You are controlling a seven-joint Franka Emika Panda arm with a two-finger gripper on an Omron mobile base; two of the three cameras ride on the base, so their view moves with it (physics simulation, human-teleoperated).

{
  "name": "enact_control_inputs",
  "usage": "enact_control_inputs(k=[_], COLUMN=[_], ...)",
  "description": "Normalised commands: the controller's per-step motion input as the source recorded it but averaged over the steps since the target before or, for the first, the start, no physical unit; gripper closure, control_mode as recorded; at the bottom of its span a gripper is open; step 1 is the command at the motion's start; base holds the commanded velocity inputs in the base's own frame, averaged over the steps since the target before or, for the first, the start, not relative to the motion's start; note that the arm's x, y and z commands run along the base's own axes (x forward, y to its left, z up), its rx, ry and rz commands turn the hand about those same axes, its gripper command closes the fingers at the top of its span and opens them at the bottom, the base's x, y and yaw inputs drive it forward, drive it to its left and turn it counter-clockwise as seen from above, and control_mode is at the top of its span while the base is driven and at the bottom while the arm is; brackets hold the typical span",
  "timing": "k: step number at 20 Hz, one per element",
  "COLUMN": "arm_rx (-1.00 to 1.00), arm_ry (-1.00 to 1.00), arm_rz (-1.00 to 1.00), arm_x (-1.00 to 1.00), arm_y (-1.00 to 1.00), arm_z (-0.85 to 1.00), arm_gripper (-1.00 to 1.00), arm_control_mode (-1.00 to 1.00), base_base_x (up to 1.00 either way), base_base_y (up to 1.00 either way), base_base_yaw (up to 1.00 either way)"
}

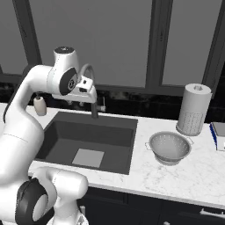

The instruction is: Put the colander in the sink, put the tangerine, kiwi, pear in the colander, and turn on the sink faucet and pour water over the colander.

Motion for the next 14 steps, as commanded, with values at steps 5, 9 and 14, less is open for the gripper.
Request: enact_control_inputs(k=[5, 9, 14], arm_rx=[0.0, 0.0, 0.0], arm_ry=[0.04, 0.14, 0.15], arm_rz=[0.0, 0.0, 0.0], arm_x=[-0.09, -0.28, -0.28], arm_y=[-0.39, -0.98, -1.0], arm_z=[0.0, 0.0, -0.08], arm_gripper=[-1.0, -1.0, -1.0], arm_control_mode=[-1.0, -1.0, -1.0], base_base_x=[0.0, 0.0, 0.0], base_base_y=[0.0, 0.0, 0.0], base_base_yaw=[0.0, 0.0, 0.0])
